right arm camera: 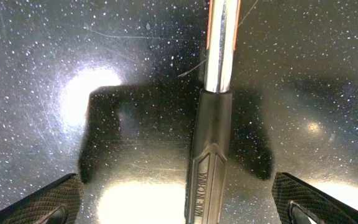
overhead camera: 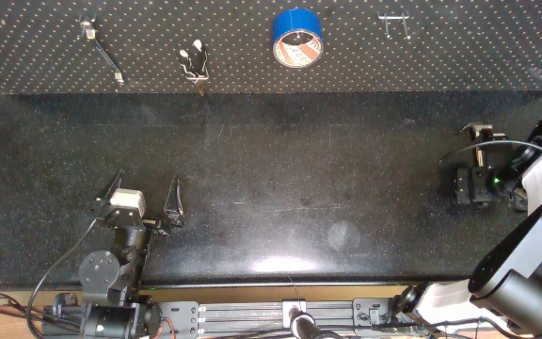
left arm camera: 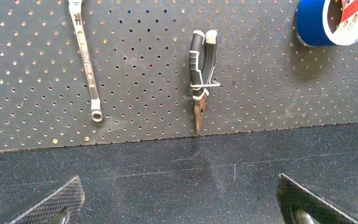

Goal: Place Tools Onto Pegboard

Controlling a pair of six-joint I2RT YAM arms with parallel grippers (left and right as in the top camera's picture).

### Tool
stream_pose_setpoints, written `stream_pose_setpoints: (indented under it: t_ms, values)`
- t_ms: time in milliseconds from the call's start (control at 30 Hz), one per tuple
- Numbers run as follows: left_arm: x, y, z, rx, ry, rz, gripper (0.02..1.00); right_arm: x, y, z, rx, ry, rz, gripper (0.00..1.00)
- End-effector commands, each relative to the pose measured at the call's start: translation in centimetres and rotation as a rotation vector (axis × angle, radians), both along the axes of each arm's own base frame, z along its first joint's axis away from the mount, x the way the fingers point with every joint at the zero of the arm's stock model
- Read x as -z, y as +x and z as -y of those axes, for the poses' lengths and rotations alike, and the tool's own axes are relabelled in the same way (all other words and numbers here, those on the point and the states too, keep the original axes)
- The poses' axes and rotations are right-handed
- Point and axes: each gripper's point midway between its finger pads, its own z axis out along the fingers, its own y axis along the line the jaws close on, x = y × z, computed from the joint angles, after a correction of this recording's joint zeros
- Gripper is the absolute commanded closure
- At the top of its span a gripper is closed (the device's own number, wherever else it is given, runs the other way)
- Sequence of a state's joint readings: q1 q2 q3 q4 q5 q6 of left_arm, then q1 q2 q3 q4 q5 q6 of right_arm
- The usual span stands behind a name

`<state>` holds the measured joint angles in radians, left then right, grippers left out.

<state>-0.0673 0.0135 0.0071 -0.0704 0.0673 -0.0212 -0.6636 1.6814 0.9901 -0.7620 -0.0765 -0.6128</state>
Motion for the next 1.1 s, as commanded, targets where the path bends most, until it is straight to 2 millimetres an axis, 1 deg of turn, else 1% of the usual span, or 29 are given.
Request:
stream_pose_setpoints:
  t_ms: [33,100,333,467,533,633,700,767,933,1000,1100]
  values:
    - [0.0,0.0,-0.1,-0.008,-0.004,0.000,0.023,0.3,-0.4,0.2,-0.066,-0.025,-0.026,0.005]
    - [0.0,0.0,-0.1,-0.008,-0.004,0.000,0.023,0.3,-0.3,0.3,-0.079,-0.030,-0.022,0.009]
    - [0.0,0.0,-0.1,-0.008,-0.004,0.000,0.023,0.3,0.0,0.5,-0.102,-0.042,-0.012,0.102]
    - [0.0,0.0,-0.1,-0.008,-0.004,0.000,0.023,0.3,0.1,0.6,-0.102,-0.045,-0.008,0.266]
    - [0.0,0.0,-0.1,-0.008,-0.004,0.000,0.023,0.3,0.2,0.5,-0.102,-0.040,-0.004,0.371]
    - [0.0,0.0,-0.1,-0.008,-0.004,0.000,0.023,0.3,0.3,0.3,-0.097,-0.026,0.007,0.384]
    - [0.0,0.0,-0.1,-0.007,-0.004,0.000,0.023,0.2,0.4,0.2,-0.094,-0.023,0.010,0.443]
    - [0.0,0.0,-0.1,-0.008,-0.004,0.000,0.023,0.2,0.5,0.0,-0.091,-0.013,0.017,0.470]
    - [0.0,0.0,-0.1,-0.008,-0.004,0.000,0.023,0.2,0.6,-0.1,-0.081,-0.004,0.025,0.472]
    - [0.0,0.0,-0.1,-0.008,-0.004,0.000,0.023,0.2,0.6,-0.1,-0.074,-0.003,0.025,0.518]
    - [0.0,0.0,-0.1,-0.008,-0.004,0.000,0.023,0.2,0.6,-0.1,-0.074,-0.003,0.025,0.555]
